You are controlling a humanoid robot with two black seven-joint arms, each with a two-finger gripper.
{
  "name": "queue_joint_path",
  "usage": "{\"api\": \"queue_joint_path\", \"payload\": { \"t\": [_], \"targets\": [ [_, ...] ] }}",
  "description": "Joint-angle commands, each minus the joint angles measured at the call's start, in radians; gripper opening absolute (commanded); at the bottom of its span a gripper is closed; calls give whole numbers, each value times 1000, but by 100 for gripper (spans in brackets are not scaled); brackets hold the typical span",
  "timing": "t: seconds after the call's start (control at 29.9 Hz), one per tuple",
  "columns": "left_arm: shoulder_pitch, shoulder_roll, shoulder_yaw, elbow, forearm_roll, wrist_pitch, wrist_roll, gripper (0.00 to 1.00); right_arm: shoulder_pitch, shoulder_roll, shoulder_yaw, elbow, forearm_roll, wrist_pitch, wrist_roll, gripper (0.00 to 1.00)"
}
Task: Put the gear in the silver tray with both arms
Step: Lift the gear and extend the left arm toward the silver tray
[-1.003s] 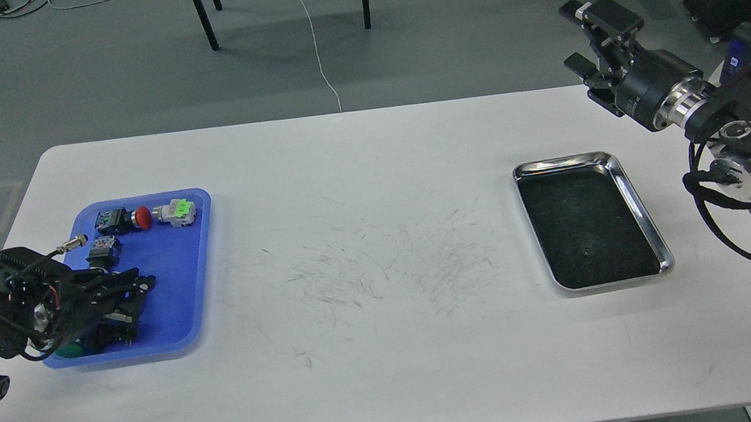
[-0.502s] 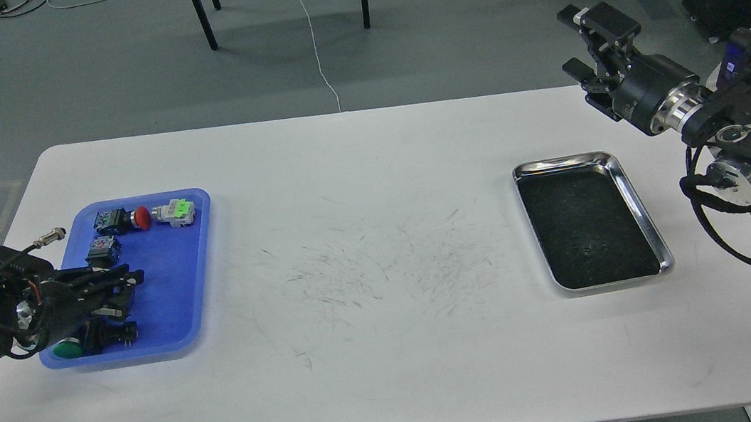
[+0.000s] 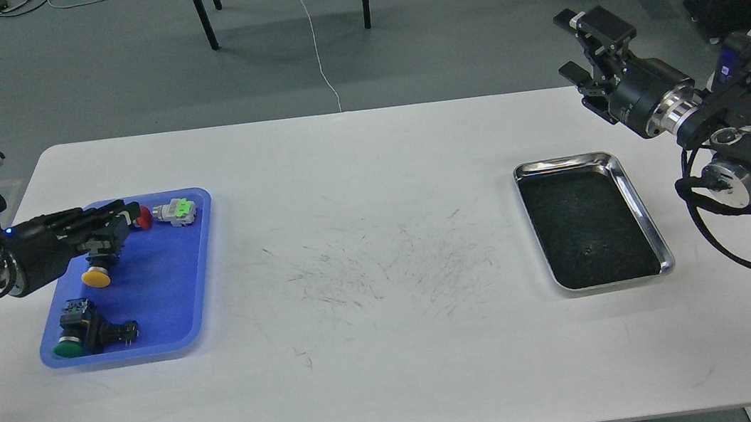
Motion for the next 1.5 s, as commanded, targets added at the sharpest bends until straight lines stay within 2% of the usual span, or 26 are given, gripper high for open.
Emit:
{"api": "queue_joint_path", "payload": {
  "t": [0.0, 0.2, 0.43, 0.6, 0.74, 0.97, 1.17, 1.47],
  "targets": [
    [-102, -7, -4, -50, -20, -36, 0, 9, -1, 5, -2, 0, -1, 0, -2, 93],
    [-165, -110, 4, -89, -41, -61, 0, 9, 2, 14, -2, 0, -1, 0, -2, 93],
    [-165, -335, 36, -64, -24, -55, 0, 9, 12, 29, 23, -10, -1, -18, 0, 93],
    [-152, -537, 117, 14, -25, -34, 0, 9, 6, 38, 102, -30, 16, -54, -2, 93],
    [-107, -637, 140, 77, -25, -27, 0, 9, -2, 58, 142, -35, 28, -57, -3, 93],
    [-99, -791, 177, 184, -31, -30, 0, 9, -13, 61, 167, -90, 160, -55, -6, 94],
    [-93, -898, 180, 261, -31, -37, 0, 9, -28, 61, 173, -93, 175, -55, -6, 94],
    [-73, -898, 200, 342, -39, -37, 0, 9, -33, 61, 170, -121, 175, -54, -6, 94]
  ]
}}
